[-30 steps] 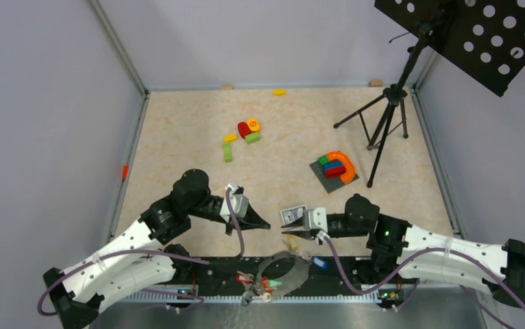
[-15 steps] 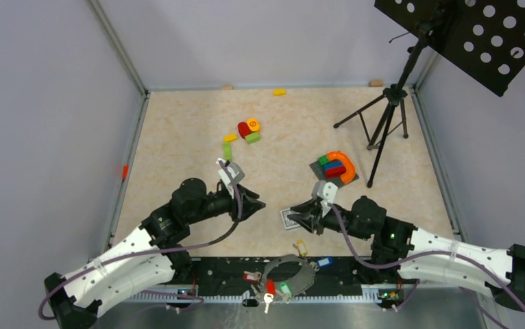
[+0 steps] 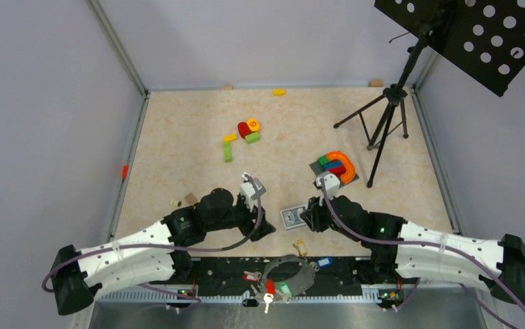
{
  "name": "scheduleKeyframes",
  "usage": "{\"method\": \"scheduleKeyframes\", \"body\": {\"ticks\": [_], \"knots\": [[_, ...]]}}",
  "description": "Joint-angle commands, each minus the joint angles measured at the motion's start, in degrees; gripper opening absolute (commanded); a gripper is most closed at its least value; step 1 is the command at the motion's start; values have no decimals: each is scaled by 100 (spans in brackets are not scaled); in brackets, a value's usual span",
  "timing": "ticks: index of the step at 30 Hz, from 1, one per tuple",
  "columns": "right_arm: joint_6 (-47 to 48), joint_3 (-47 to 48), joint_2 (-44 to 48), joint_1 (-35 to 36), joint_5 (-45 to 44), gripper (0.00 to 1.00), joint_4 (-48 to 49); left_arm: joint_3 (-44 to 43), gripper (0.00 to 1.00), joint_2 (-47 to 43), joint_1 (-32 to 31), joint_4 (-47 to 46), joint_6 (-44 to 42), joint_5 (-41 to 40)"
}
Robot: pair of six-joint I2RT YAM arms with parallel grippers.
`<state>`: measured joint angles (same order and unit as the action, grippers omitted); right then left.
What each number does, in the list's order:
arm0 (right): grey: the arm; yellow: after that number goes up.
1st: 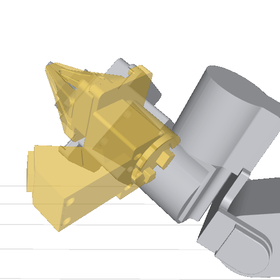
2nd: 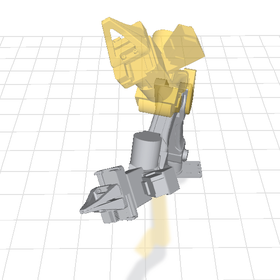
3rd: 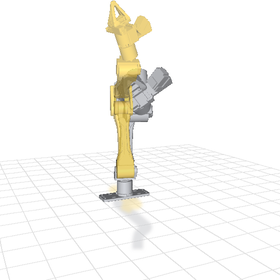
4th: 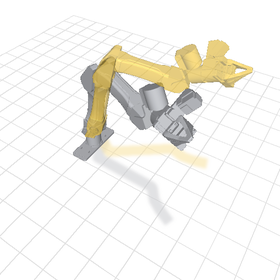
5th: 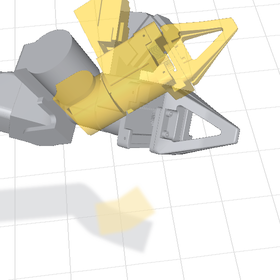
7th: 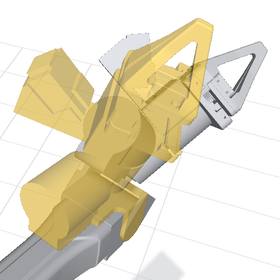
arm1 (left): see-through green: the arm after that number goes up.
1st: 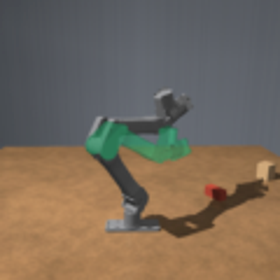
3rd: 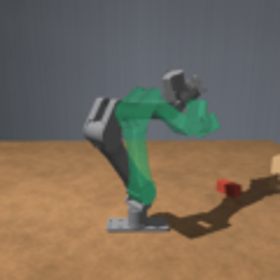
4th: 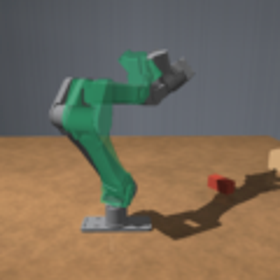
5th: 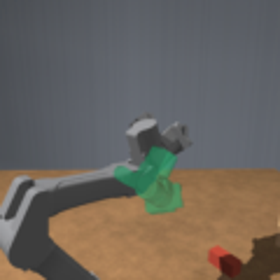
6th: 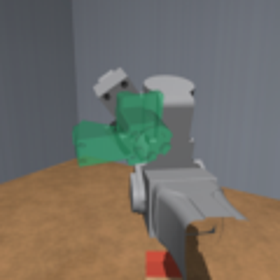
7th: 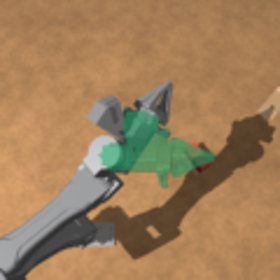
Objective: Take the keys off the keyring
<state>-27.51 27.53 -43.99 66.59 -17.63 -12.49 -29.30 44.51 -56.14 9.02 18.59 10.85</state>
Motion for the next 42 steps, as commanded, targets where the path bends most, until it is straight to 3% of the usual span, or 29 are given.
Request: {"method": "scheduleKeyframes", "body": {"ticks": [1, 10, 15, 21, 26, 42], "knots": [[-933, 392, -10, 39, -733, 30, -607, 92, 67, 368, -555, -212, 525, -488], [-1532, 768, 202, 39, -1575, 32, -1444, 440, 64, 654, -2167, -1009, 1094, -1030], [-1591, 864, 342, 30, -1589, 32, -1530, 371, 63, 1153, -2914, -1338, 637, -998], [-1591, 807, 338, 30, -1498, 32, -1497, 352, 61, 1636, -3533, -1901, -164, -409], [-1540, 807, 303, 30, -1382, 32, -1472, 293, 61, 2074, -3635, -1718, -268, -773], [-1371, 772, 233, 30, -1263, 32, -1176, 238, 61, 2922, -3757, -1772, -450, -408]]}}
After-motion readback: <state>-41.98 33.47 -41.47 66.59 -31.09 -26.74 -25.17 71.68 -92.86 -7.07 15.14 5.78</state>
